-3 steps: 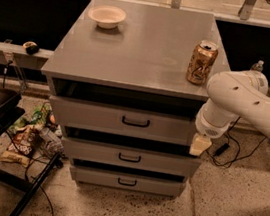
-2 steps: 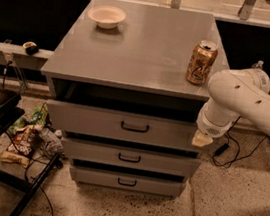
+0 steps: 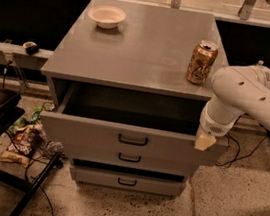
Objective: Open top drawer
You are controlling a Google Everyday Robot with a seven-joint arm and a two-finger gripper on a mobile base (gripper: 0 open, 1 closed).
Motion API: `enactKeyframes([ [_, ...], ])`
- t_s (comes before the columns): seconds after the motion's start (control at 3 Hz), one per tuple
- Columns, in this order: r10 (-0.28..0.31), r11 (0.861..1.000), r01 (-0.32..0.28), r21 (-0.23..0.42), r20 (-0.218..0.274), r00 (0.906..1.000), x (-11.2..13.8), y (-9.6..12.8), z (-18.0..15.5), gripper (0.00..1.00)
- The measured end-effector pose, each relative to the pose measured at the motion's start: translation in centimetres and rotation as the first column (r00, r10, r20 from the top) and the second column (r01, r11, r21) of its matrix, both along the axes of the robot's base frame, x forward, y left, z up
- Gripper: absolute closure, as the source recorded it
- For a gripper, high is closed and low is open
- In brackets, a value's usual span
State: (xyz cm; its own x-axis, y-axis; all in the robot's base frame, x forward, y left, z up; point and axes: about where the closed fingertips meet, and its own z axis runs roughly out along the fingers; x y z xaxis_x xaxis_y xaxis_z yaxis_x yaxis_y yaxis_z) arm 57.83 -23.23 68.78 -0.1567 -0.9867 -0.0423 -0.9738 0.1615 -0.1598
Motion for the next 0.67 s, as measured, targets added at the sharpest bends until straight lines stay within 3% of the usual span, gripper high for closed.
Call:
enactKeyframes([
  [0.33,0.000,1.000,0.000,0.000,0.000,1.0000,0.00,0.00,0.00,0.56],
  [0.67,0.000,1.000,0.000,0.000,0.000,1.0000,0.00,0.00,-0.01,0.25],
])
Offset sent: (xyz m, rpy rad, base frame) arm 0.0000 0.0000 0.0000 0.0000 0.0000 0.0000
